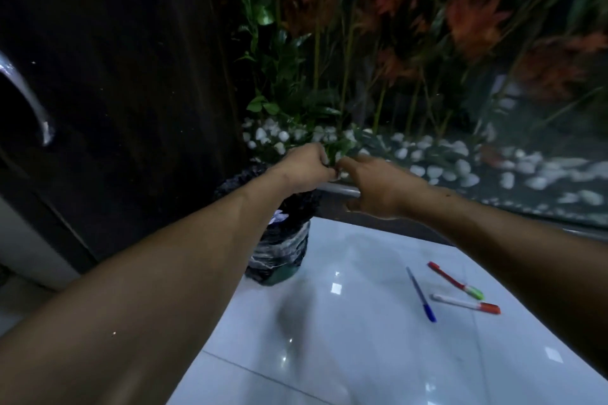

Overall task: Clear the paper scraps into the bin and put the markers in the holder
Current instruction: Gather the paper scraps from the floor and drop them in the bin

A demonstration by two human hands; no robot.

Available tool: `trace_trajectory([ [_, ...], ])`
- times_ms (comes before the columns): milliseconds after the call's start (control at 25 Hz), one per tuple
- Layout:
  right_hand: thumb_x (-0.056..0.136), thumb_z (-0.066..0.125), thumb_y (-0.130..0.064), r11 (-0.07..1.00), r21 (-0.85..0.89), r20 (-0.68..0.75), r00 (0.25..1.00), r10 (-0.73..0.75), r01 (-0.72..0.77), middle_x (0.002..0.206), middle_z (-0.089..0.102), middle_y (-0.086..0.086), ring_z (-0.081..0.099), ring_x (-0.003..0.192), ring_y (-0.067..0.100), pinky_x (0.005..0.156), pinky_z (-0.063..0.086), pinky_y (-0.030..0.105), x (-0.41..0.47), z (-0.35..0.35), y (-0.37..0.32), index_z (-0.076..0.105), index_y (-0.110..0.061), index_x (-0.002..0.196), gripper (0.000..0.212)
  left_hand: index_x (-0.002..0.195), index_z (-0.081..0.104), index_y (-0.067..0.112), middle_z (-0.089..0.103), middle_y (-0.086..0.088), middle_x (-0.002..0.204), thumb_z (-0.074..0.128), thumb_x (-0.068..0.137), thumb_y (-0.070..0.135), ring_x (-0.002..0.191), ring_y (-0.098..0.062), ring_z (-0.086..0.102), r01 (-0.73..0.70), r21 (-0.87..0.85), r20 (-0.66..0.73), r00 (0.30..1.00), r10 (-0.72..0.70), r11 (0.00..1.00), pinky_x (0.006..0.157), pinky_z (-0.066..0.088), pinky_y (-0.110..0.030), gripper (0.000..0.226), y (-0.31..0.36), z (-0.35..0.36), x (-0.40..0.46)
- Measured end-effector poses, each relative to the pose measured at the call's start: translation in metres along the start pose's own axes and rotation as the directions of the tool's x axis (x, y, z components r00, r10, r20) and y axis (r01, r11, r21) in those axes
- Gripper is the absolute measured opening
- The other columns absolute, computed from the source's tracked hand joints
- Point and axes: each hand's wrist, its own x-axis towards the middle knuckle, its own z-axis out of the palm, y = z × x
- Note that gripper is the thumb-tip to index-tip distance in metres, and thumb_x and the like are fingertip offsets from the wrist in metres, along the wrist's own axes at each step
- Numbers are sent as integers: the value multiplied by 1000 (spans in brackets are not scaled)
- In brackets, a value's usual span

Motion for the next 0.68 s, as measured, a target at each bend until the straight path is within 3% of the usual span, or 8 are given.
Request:
trace_trajectory([
  [80,80,73,-44,996,-44,-1,997,71,-71,131,52,9,58,111,34,87,54,46,-23,-11,25,39,-28,139,70,117,55,17,60,-7,111,70,88,45,97,-26,60,-51,39,26,998,50,998,84,52,-42,42,32,14,2],
  [240,78,76,-46,973,-66,34,974,223,-220,139,52,8,58,117,32,92,53,45,-64,-17,75,35,-28,146,82,116,55,19,57,-2,108,69,87,42,94,-22,57,-205,120,102,976,194,971,78,52,-39,40,84,51,-2],
  [400,78,77,-43,950,-58,77,947,311,-307,139,54,8,58,116,30,94,52,45,-94,-14,116,35,-28,146,81,121,57,19,59,-2,116,68,82,41,98,-22,58,-366,176,163,926,340,914,80,52,-38,46,115,86,7],
  [680,81,76,-40,919,37,1,919,393,-393,146,47,13,54,122,33,98,50,46,-98,-17,174,33,-25,148,82,135,47,17,50,-8,132,65,88,45,120,-28,51,-368,220,160,927,338,904,90,46,-37,58,134,106,27],
])
